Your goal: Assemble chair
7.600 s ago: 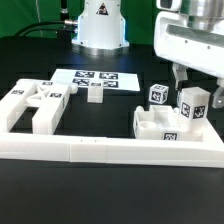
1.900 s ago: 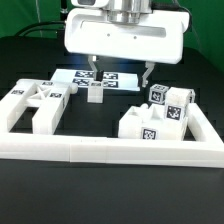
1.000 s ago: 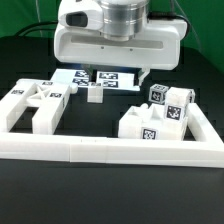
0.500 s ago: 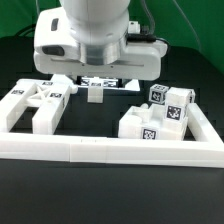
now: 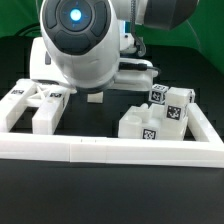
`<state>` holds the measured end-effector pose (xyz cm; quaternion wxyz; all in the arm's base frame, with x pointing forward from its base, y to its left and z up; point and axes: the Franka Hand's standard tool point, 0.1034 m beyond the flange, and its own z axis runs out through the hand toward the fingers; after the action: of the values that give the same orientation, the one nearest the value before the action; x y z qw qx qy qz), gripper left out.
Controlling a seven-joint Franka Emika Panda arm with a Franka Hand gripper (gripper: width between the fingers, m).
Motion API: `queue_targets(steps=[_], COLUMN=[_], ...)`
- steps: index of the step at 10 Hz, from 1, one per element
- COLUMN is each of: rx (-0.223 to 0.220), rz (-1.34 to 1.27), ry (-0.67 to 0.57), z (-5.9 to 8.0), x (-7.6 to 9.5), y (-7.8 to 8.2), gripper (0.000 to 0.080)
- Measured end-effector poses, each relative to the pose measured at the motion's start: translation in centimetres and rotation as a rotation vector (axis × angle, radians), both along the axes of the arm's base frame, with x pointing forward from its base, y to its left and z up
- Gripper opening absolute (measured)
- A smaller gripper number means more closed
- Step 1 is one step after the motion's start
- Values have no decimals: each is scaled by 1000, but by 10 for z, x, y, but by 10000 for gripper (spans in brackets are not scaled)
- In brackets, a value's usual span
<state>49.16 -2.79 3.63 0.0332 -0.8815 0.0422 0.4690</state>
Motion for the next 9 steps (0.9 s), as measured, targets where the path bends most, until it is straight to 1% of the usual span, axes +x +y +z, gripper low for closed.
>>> queue_targets(steps=[1, 2, 3, 4, 7, 8, 9], rx=[6, 30, 61, 52, 50, 43, 33], rz=[4, 19, 32, 28, 28, 27, 25], ry=[-6, -39, -66, -60, -56, -44, -51], z=[-2, -9, -12, -11, -14, -19, -25], x=[0, -1, -4, -5, -7, -10, -15], y=[0, 2, 2, 1, -1, -3, 0], gripper=[649, 649, 649, 649, 649, 649, 649])
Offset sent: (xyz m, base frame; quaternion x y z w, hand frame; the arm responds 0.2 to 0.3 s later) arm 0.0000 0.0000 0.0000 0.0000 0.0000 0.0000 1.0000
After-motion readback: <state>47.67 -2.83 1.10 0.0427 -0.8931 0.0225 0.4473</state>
